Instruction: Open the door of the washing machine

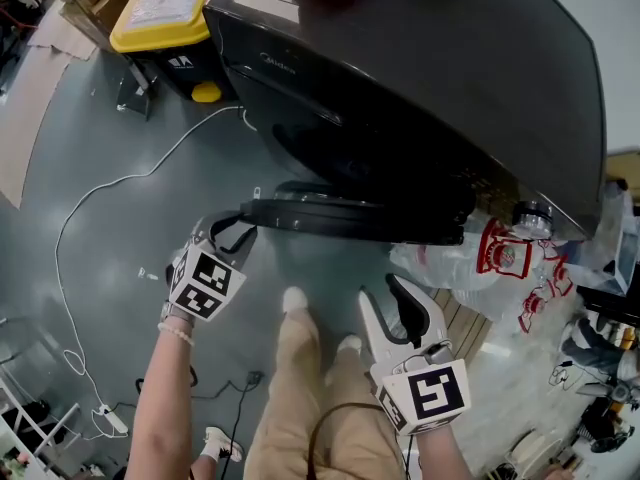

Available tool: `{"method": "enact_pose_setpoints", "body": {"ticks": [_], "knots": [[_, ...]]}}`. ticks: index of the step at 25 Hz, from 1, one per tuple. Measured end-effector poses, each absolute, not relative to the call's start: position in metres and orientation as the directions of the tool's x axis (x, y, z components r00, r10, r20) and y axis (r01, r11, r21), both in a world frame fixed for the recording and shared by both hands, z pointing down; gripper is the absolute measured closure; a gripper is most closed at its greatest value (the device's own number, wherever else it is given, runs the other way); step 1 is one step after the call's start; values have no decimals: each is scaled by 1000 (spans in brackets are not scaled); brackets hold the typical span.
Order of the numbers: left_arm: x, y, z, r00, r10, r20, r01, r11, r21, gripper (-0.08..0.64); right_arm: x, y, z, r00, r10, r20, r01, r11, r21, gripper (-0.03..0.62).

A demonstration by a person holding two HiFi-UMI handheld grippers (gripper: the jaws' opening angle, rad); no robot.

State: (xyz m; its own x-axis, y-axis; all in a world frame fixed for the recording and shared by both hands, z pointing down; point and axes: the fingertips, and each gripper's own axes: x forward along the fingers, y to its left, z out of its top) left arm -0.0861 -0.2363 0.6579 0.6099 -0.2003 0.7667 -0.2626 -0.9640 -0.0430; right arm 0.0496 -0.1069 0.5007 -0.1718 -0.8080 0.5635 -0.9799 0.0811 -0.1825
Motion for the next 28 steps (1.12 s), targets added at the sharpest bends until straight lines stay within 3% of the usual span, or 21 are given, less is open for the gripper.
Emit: {"method": "enact_pose_setpoints", "body": {"ticks": [15, 28], "knots": [[-112, -168, 660, 562, -244, 790, -370, -929, -23, 451, 67, -73, 518, -159, -792, 590, -968, 9, -249, 430], [-126, -107, 665, 516, -252, 819, -413, -910, -19, 462, 59, -44, 510, -235, -806, 543, -959, 101, -264, 416]]}}
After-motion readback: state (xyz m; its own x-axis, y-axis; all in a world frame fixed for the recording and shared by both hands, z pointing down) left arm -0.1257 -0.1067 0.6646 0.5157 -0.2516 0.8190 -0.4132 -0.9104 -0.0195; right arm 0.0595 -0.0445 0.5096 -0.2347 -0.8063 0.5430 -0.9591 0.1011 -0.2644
